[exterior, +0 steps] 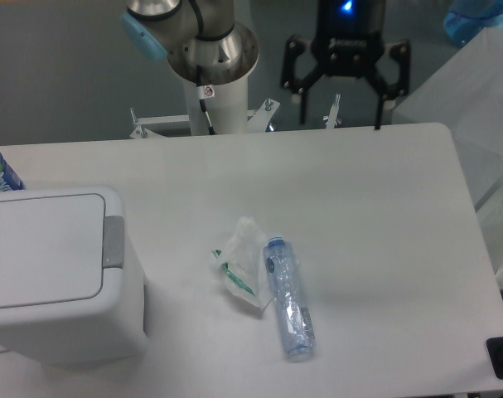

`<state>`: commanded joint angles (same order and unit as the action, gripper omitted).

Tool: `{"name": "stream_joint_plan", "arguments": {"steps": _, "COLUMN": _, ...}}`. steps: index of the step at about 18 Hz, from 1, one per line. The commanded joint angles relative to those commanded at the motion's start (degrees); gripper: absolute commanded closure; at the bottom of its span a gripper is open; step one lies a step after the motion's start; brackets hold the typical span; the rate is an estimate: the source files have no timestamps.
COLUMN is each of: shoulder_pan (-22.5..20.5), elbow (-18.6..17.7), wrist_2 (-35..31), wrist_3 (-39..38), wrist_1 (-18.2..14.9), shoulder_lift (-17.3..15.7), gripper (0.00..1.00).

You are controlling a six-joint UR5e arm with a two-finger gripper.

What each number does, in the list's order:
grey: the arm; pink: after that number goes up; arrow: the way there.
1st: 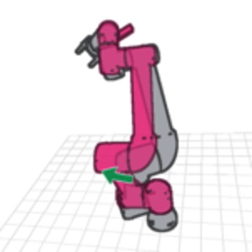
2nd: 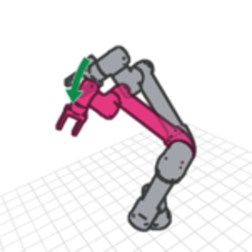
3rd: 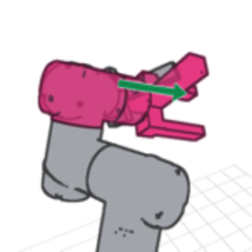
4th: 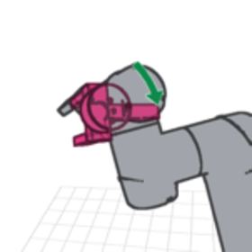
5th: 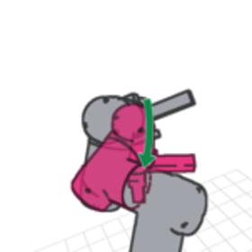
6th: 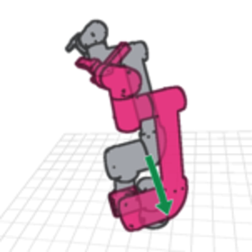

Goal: Open the trash can
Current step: 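Move the open gripper down toward the white trash can lid edge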

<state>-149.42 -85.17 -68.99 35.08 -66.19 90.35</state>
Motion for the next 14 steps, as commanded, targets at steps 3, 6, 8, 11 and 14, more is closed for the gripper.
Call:
{"name": "stream_joint_plan", "arguments": {"steps": 3, "shoulder_pan": 2.9, "elbow": 0.0, "wrist_2": 0.1, "wrist_3": -2.5, "wrist_1": 0.3, "shoulder_lift": 1.0, "gripper": 0.0}}
{"name": "stream_joint_plan", "arguments": {"steps": 6, "shoulder_pan": 4.5, "elbow": 0.1, "wrist_2": 0.1, "wrist_3": -6.8, "wrist_1": 0.4, "shoulder_lift": 1.6, "gripper": 0.0}}
{"name": "stream_joint_plan", "arguments": {"steps": 8, "shoulder_pan": 5.9, "elbow": 0.1, "wrist_2": 0.1, "wrist_3": -8.4, "wrist_1": 1.4, "shoulder_lift": 2.3, "gripper": 0.0}}
{"name": "stream_joint_plan", "arguments": {"steps": 11, "shoulder_pan": 8.6, "elbow": 0.1, "wrist_2": 0.1, "wrist_3": -13.2, "wrist_1": 3.5, "shoulder_lift": 4.0, "gripper": 0.0}}
{"name": "stream_joint_plan", "arguments": {"steps": 14, "shoulder_pan": 10.8, "elbow": 0.1, "wrist_2": 0.0, "wrist_3": -18.7, "wrist_1": 6.6, "shoulder_lift": 5.7, "gripper": 0.0}}
